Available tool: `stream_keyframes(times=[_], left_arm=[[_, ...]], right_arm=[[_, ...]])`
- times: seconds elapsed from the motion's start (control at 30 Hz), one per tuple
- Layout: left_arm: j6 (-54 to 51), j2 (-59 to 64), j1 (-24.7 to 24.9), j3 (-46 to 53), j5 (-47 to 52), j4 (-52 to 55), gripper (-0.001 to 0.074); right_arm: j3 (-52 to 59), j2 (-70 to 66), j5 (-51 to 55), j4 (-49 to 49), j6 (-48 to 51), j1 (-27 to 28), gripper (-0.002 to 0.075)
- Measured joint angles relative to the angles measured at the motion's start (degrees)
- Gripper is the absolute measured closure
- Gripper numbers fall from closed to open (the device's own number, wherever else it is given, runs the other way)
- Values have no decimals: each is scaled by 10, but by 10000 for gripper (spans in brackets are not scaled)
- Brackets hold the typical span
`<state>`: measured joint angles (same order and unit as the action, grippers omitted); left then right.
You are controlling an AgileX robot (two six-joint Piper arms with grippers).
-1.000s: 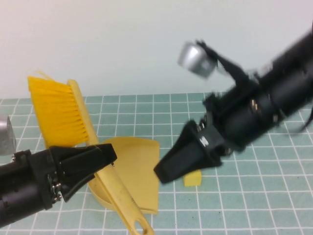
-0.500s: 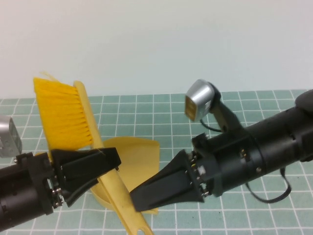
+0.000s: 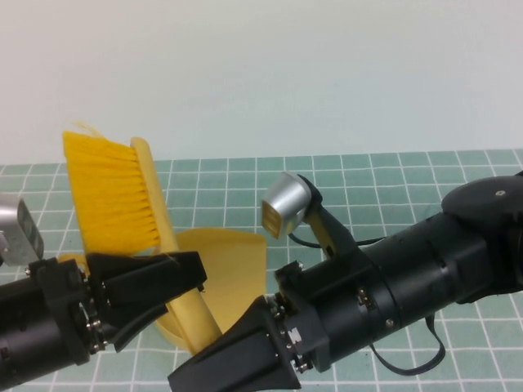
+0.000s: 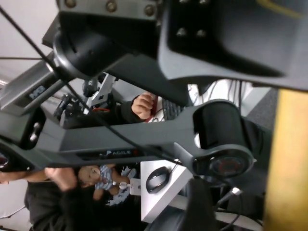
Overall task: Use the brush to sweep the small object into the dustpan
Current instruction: Hand over the broom, then pick up the dustpan from the table
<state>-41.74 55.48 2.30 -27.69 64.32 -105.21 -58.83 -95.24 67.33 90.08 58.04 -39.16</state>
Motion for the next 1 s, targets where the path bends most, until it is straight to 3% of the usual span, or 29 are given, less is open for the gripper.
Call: stream_keyframes(times=[0.4,0.5,0.67,0.73,0.83,1.0], left_arm=[[2,0,0,0,18,0,730],[-5,0,0,0,33,0,666],[0,0,0,0,37,0,344],[0,0,0,0,38,0,248],[0,0,0,0,38,0,235],[-12,0,0,0,27,12,301]], right_arm=[[1,-3,-3,28,6,-5,551],[1,-3,1,30,8,-5,554],[3,-3,2,42,18,-5,554],[3,-3,-1,49,23,-5,554],[3,-3,-1,52,22,10,554],[3,-3,5,42,15,70,554]])
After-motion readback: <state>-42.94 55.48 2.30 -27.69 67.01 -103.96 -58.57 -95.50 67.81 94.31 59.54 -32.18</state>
